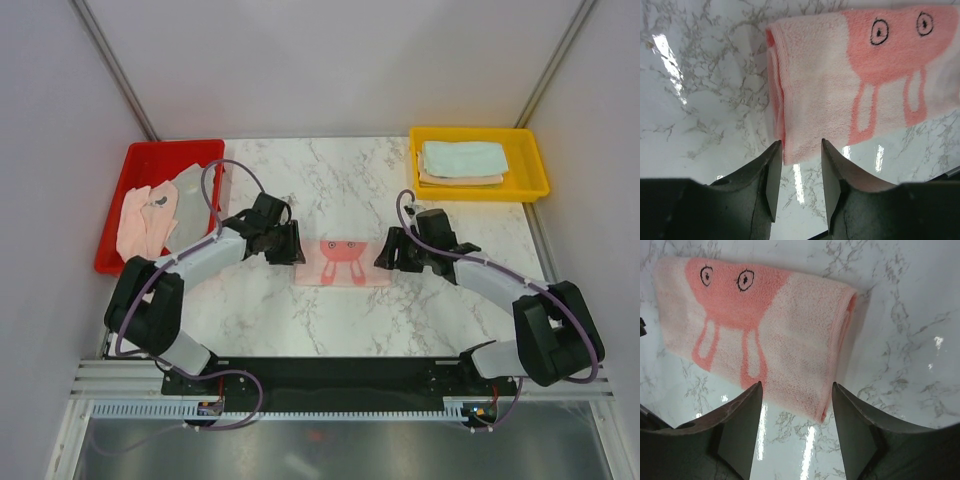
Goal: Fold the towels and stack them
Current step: Fold the towel
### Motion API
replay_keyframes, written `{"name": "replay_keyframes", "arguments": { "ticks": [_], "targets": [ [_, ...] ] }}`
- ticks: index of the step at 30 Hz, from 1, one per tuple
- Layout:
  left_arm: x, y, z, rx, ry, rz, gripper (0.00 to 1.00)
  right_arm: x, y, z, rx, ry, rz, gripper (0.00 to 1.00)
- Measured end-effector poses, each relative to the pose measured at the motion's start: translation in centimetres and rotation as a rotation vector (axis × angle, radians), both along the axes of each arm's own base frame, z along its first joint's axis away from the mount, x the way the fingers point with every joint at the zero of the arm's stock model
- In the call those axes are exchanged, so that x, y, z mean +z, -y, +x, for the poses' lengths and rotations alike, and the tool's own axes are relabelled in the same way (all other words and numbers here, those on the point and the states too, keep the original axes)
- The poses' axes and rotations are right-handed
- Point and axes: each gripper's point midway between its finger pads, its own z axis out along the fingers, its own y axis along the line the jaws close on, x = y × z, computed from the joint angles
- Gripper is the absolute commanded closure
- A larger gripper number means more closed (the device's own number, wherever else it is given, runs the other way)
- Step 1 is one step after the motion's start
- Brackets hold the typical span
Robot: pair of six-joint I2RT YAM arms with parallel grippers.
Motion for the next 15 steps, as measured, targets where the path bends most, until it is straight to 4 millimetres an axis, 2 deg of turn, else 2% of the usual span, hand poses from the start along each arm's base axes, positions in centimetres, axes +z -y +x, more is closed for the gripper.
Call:
{"name": "replay_keyframes", "arguments": {
  "ticks": [4, 7, 12, 15],
  "targets": [
    [2.2, 0.5, 1.5, 0.008, 0.056, -0.016, 0.55, 0.5, 0.7, 1.2, -0.045, 0.026, -0.042, 0.33],
    [2.9, 0.9, 2.2, 0.008, 0.072, -0.025, 0.56, 0.1, 1.0, 1.7, -0.064, 0.022, -0.067, 0.33],
    [0.9, 0.7, 2.3, 0.016, 0.024, 0.011, 0.57, -2.7, 1.3, 1.8, -0.071, -0.046, -0.108, 0.32],
    [-0.9, 0.1, 2.0, 0.026, -0.024, 0.047, 0.57, -2.7, 0.7, 2.4, -0.067, -0.027, -0.095, 0.34]
  ]
}}
